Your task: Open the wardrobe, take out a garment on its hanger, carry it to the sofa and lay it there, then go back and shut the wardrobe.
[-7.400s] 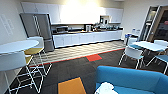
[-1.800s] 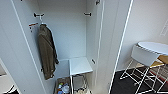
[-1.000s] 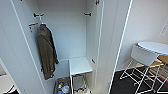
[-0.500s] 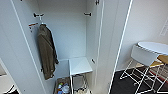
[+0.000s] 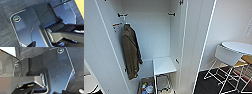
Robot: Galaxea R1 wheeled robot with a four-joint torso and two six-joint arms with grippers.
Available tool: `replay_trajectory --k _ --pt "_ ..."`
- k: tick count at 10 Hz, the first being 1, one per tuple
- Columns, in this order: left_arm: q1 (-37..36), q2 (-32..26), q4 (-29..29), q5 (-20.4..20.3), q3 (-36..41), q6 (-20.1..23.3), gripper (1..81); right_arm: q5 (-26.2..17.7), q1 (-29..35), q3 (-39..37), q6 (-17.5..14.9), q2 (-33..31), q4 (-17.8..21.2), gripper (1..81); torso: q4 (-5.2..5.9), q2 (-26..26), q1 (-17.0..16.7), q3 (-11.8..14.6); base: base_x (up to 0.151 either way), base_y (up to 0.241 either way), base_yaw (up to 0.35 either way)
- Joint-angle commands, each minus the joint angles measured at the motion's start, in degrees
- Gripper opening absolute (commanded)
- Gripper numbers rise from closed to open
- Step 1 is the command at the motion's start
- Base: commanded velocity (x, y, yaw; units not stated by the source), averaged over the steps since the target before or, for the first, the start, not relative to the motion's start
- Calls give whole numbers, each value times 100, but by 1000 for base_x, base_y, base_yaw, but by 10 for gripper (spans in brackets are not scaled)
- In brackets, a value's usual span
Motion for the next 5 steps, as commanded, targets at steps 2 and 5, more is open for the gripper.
replay_trajectory --k 2,5 --pt "-211 33 -90 324 12 38 811 -238 218 27 -5 77 44 811 0 0 0 0 0 0 0" --pt "-220 59 -64 333 4 47 811 -238 218 18 -5 77 35 811 0 0 0 0 0 0 0"
